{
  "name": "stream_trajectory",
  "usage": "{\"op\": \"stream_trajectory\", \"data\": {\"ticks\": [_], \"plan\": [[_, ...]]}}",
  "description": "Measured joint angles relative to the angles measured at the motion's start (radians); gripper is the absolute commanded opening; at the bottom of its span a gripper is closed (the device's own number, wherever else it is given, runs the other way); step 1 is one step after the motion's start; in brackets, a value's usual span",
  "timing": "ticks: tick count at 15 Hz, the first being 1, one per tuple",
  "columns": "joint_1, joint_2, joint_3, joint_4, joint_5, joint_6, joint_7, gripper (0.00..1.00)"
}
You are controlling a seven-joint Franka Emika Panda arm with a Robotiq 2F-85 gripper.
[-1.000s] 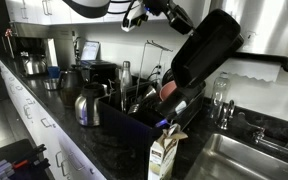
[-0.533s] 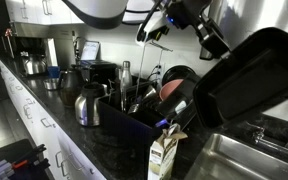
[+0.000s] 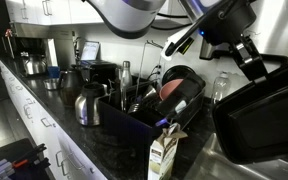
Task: Put the black bowl in the sink
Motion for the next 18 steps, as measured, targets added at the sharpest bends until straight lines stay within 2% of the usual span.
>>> {"op": "stream_trajectory", "data": {"ticks": [1,2,10,11,14,18], "plan": [[0.014,0.018,0.000,0.007,0.051,-0.001,-0.043,0.07],[0.021,0.030,0.001,0.011,0.065,-0.001,-0.054,0.07],[0.018,0.025,-0.002,0.010,0.062,-0.001,-0.048,0.07],[0.018,0.025,-0.002,0.010,0.062,-0.001,-0.048,0.02],[0.016,0.021,-0.004,0.003,0.061,-0.004,-0.044,0.02],[-0.016,-0.035,-0.037,-0.035,0.043,-0.019,0.014,0.02]]}}
